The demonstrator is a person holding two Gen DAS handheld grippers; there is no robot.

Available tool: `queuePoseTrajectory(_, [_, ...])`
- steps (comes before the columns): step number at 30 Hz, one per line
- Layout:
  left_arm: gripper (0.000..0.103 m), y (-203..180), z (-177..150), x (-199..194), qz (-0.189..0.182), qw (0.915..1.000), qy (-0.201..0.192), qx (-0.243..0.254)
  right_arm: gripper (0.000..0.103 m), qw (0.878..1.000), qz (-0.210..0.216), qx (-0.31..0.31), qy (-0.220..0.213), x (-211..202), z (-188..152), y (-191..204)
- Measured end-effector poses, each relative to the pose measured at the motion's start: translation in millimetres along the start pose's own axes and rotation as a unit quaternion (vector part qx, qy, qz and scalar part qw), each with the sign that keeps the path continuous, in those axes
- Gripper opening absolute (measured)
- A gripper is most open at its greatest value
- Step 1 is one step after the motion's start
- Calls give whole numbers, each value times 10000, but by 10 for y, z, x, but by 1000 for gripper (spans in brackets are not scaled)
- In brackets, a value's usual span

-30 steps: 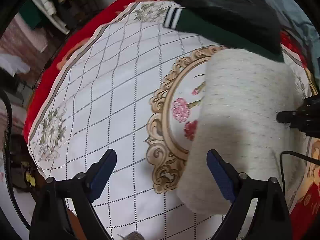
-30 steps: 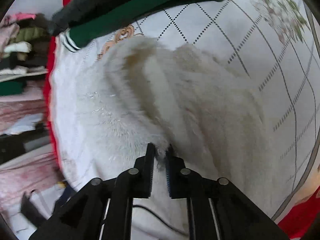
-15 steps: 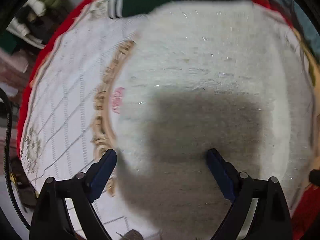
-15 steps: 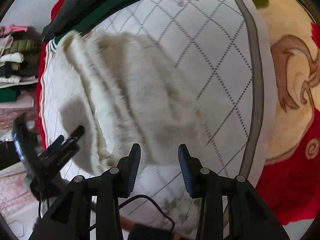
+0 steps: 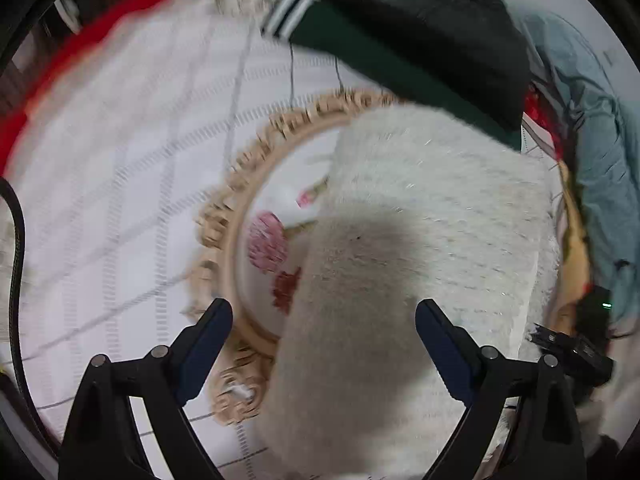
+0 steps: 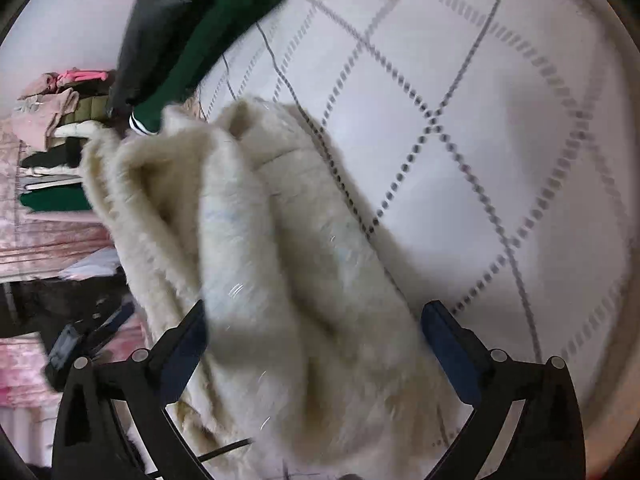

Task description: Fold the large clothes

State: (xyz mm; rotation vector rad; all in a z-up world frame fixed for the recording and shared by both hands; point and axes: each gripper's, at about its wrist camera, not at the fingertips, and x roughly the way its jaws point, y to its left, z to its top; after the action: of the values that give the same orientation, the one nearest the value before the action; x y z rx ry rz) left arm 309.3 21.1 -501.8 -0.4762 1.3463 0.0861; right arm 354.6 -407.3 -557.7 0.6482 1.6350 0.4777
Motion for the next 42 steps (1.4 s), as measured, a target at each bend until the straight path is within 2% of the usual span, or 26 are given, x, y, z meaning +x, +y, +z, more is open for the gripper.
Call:
queuePoseTrajectory(2, [94, 66, 26, 210, -416, 9988, 217, -99, 103, 9998, 177, 45, 125, 54, 114, -14])
queuePoseTrajectory(5, [94, 126, 54, 399, -1015, 9938, 356, -272, 102, 9996, 154, -85, 206, 132, 185, 101])
queuePoseTrajectory(7, [94, 127, 98, 433, -1181, 9920, 393, -186, 85, 9993, 212, -138, 277, 209, 183, 217])
queuePoseTrajectory(8, [94, 118, 122, 435, -1200, 9919, 411, -102, 74, 9987, 331, -80, 372, 251, 161, 265])
queuePoseTrajectory(10, [94, 116, 171, 441, -1260, 9910, 462, 32, 66, 9956, 796, 132, 473, 294, 79, 347])
queuePoseTrajectory(12, [94, 119, 226, 455, -1378, 9888, 554, 140, 65, 9938, 960, 96, 551, 270, -49, 452])
queuePoseTrajectory(14, [94, 106, 277, 513, -1602, 9842, 720, 233, 68, 9957, 708, 214, 560, 332, -91, 420])
queuePoseTrajectory(15, [94, 85, 305, 548, -1711, 9814, 815, 288, 77, 9969, 471, 385, 498, 393, -88, 336])
queuePoseTrajectory(17, [95, -15, 334, 621, -1933, 9757, 939, 428, 84, 9963, 482, 582, 416, 496, -37, 283])
queuePoseTrajectory(18, [95, -52, 358, 635, -1941, 9754, 918, 494, 87, 9955, 517, 710, 363, 538, -6, 288])
queuePoseTrajectory(20, [94, -176, 394, 599, -1932, 9762, 712, 677, 87, 9966, 369, 698, 236, 557, 32, 382])
queuePoseTrajectory(22, [93, -270, 402, 512, -1862, 9772, 521, 873, 74, 9972, 368, 637, 97, 546, 38, 501])
queuePoseTrajectory(23, [93, -318, 415, 451, -1816, 9775, 420, 983, 60, 9960, 529, 720, 69, 547, 40, 548])
queuePoseTrajectory(26, [92, -402, 448, 277, -1792, 9770, 288, 1121, 50, 9963, 514, 685, -103, 471, 36, 713])
queuePoseTrajectory(31, [92, -474, 571, 58, -1746, 9763, 139, 1269, 47, 9960, 544, 613, -363, 300, -5, 1078])
queuePoseTrajectory(35, [92, -482, 798, -244, -1822, 9745, -33, 1312, 47, 9947, 612, 555, -609, 27, 24, 1432])
queuePoseTrajectory(39, [92, -634, 1172, -575, -1864, 9721, -164, 1415, 47, 9926, 638, 547, -874, -295, 156, 1852])
queuePoseTrajectory(42, [92, -820, 1584, -807, -1912, 9702, -268, 1468, 47, 9897, 713, 635, -1071, -558, 323, 2074])
